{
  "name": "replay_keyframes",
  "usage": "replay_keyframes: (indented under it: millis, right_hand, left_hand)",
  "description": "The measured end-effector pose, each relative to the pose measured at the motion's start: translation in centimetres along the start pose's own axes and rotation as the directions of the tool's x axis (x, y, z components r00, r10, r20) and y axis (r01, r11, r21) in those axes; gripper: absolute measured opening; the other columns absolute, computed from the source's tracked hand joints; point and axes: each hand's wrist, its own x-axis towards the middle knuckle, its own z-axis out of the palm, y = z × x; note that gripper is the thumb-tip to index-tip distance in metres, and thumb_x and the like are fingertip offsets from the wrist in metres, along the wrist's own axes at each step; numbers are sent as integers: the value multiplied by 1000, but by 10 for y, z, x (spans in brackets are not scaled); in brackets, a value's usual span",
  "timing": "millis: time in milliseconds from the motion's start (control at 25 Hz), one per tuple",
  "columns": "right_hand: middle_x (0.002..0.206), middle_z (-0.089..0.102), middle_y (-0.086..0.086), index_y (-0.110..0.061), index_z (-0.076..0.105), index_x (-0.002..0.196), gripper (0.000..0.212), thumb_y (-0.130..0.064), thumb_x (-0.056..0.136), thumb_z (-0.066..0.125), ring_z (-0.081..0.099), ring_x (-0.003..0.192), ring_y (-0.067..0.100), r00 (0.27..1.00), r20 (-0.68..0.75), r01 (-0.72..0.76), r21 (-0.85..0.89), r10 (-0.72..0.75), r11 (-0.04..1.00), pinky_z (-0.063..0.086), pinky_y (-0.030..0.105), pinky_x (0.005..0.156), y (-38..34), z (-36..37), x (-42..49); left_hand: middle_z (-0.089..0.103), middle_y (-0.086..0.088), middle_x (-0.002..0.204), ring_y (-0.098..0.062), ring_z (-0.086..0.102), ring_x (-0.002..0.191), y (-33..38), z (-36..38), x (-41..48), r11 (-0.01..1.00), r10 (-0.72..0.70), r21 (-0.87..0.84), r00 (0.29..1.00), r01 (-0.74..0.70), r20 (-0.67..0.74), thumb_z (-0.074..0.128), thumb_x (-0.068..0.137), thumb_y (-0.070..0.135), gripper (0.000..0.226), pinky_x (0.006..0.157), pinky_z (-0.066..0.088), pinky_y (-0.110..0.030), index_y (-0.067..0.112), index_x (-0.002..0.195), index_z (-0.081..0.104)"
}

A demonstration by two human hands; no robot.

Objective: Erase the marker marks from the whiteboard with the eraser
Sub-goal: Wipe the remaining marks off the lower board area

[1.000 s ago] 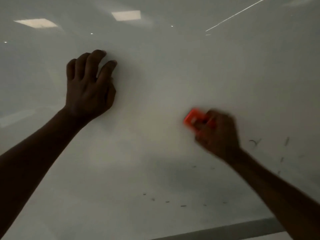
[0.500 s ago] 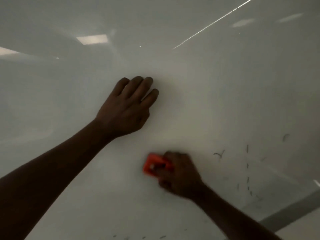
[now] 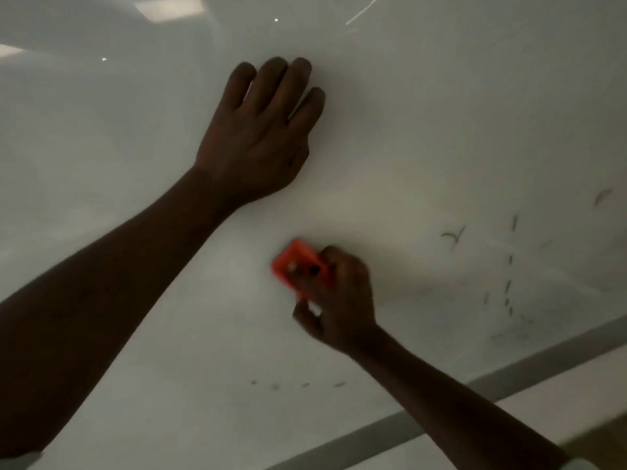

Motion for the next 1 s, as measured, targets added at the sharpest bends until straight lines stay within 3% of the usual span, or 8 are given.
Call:
replay_keyframes:
  millis: [120,320,440,600,720,800,880,1000]
  right_hand:
    - [130,46,16,-31,66,130,44,-28,86,62,55,103,39,960,231,154,45,-160,987,45,44,87,-32,12,-54]
    - [135,47,18,-33,50,143,47,-34,96,55,49,110,38,964,222,143,48,-150,989,37,46,93,-56,56,-89]
    - [133,47,18,-28,55,137,38,-30,99,54,54,108,35,823,334,449,111,-459,887,47,47,87,-82,83,-154]
    - [131,47,14,-27,55,136,34,-28,104,46,61,105,29,729,457,469,210,-511,858,51,45,85,-82,77,-172]
    - [131,49,17,-33,54,139,41,-35,99,58,54,107,35,861,303,400,94,-409,912,41,48,88,-60,66,-125]
    - [131,51,16,-36,54,139,45,-37,95,62,52,106,36,975,114,190,21,-191,982,36,47,89,-40,63,-96]
    - [129,53,17,-37,56,137,43,-36,95,62,53,104,36,984,83,154,28,-156,988,37,45,87,-44,67,-105]
    - [126,63,13,-33,64,125,30,-33,96,57,62,101,32,779,387,503,85,-493,860,47,42,83,-80,79,-178]
  left_hand:
    - [61,-25,138,-42,60,121,25,-10,-52,994,46,-99,997,-39,63,57,94,20,38,96,46,-51,4,128,66]
    - [57,-22,144,-37,47,131,46,-25,-139,986,153,-98,971,-137,182,57,89,21,48,100,38,-53,7,135,62]
    - [57,-23,144,-38,48,132,52,-17,-144,988,151,-42,979,-147,135,55,93,22,47,98,41,-53,6,136,59]
    - [60,-22,141,-37,54,128,52,-17,-144,990,143,-4,986,-143,86,56,92,20,44,96,44,-52,6,133,62]
    - [61,-22,140,-37,56,127,54,-21,-142,988,151,8,985,-152,87,56,91,20,44,96,44,-52,6,132,64]
    - [61,-22,139,-38,59,125,56,-21,-141,987,159,1,983,-160,90,56,91,20,43,95,43,-51,6,131,65]
    - [62,-22,139,-38,61,124,55,-20,-142,987,157,11,984,-158,89,56,90,20,43,96,43,-51,6,130,66]
    - [62,-21,139,-37,60,124,57,-19,-142,988,151,12,984,-153,89,60,88,20,44,96,44,-50,7,129,66]
